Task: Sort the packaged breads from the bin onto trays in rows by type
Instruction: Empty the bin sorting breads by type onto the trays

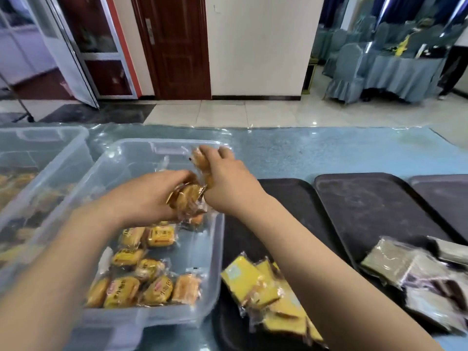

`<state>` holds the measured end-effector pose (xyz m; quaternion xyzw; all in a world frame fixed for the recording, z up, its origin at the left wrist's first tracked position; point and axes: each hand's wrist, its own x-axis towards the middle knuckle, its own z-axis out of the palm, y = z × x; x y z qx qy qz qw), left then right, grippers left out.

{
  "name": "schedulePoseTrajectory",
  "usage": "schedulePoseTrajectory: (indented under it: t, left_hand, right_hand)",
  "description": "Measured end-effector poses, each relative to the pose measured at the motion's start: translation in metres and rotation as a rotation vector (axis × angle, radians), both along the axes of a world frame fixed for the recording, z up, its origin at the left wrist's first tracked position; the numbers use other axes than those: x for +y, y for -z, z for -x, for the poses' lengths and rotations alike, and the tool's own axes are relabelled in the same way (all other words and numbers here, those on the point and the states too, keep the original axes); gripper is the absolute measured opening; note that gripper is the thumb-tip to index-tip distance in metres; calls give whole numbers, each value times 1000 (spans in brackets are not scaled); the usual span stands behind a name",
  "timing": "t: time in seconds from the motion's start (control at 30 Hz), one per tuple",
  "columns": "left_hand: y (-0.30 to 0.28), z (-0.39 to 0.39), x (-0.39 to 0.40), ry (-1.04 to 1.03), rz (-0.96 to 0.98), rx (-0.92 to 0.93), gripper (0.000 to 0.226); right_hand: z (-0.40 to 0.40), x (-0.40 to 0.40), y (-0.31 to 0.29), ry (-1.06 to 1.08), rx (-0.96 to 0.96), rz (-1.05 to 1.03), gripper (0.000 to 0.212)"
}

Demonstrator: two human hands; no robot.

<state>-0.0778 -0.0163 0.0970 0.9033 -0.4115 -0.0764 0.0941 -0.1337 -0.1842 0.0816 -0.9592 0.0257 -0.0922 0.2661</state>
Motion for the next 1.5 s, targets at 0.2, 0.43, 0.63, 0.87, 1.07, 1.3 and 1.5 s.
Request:
schedulePoseTrajectory:
  t: [0.2,0.43,0.63,0.87,1.07,1.3,1.5]
  left_hand:
    - [2,63,-73,5,84,-220,63]
    - [25,99,-164,3,37,-217,68]
    - [73,116,-229,15,73,-56,62]
    - [112,138,-310,-5,42,20,63]
    - [135,185,-424,-81,66,26,58]
    - [149,301,-587,17,23,54,54]
    - [171,370,-693,213,-10,79,51]
  right_hand:
    - [74,-90,-10,-8,-48,-104,83]
    - [119,-196,16,62,-4,-86,77]
    - [184,-255,89,262,83,-254,80]
    - [226,-351,131,353,98,-278,73]
    - [270,-471,146,369,39,-445,58]
    - [365,-627,166,229,156,-390,64]
    - [441,-727,199,324,314,-227,69]
